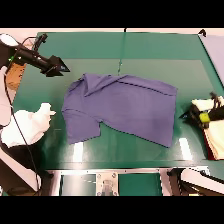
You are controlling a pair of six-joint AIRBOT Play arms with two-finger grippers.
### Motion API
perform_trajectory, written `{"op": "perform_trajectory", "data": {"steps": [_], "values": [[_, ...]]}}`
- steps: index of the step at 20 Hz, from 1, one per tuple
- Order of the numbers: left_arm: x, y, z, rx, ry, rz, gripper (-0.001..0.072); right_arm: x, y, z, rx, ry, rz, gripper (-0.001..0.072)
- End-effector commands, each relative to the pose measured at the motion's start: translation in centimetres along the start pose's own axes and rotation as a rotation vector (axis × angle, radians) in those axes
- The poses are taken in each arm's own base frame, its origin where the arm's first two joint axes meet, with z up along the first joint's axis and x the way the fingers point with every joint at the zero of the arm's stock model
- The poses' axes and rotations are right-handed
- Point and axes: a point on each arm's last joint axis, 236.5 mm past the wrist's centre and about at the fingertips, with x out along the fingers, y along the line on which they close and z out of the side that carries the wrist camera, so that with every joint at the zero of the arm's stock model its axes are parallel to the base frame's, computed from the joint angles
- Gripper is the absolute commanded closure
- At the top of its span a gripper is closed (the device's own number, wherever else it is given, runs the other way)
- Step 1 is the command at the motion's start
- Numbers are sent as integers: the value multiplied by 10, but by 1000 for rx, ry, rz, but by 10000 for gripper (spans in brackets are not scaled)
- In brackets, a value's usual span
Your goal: Fold the shirts.
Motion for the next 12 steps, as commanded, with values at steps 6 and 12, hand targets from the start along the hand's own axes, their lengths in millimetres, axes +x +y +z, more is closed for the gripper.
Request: {"op": "perform_trajectory", "data": {"steps": [6, 12], "values": [[-9, 4, -7, -29, 15, -23, 34, 71, -40, -104, 180, 194, -35, 389], [-9, 4, -8, -38, 19, -24, 34, 72, -5, -82, 146, 112, 127, 653]]}}
